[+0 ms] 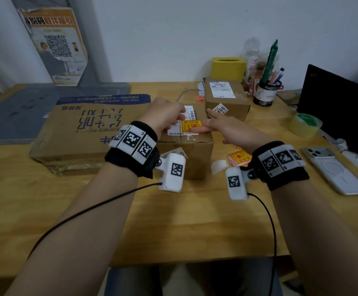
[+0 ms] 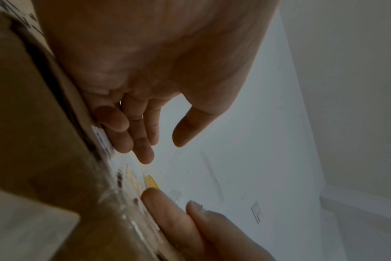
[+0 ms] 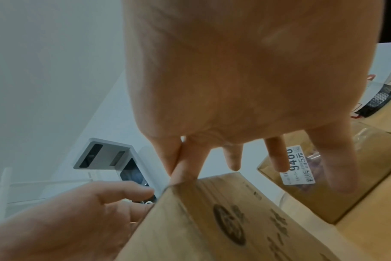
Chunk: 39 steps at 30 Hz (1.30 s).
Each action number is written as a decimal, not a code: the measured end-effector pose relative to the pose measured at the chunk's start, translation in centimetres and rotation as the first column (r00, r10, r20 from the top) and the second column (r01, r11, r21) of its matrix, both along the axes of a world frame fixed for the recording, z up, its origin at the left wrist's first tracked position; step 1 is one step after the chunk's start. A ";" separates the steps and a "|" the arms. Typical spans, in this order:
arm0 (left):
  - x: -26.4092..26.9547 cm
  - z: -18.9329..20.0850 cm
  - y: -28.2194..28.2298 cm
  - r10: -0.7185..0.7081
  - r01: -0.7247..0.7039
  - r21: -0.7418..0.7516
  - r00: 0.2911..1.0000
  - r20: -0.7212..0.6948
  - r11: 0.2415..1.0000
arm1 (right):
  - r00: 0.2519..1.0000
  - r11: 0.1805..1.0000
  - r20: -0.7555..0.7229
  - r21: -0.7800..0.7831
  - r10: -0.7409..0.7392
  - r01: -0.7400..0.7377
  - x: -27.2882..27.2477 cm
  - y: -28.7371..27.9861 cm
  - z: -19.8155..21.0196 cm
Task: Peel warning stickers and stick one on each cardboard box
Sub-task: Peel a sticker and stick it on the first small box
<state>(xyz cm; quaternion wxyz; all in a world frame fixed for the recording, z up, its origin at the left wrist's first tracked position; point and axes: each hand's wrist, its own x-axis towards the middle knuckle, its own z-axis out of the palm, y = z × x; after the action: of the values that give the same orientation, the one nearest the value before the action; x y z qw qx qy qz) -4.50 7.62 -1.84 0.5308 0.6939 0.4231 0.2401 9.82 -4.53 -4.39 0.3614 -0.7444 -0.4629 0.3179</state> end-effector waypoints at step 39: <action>0.7 5.7 6.5 0.093 -0.064 -0.109 0.953 0.287 0.992 | 0.917 0.924 -0.362 0.267 -0.168 0.274 1.9 6.8 5.4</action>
<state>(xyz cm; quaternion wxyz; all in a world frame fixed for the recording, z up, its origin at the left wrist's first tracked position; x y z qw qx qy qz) -3.76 14.13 3.85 0.6108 0.6066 0.3788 0.3398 11.71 2.31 1.00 0.5813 -0.6614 -0.3514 0.3181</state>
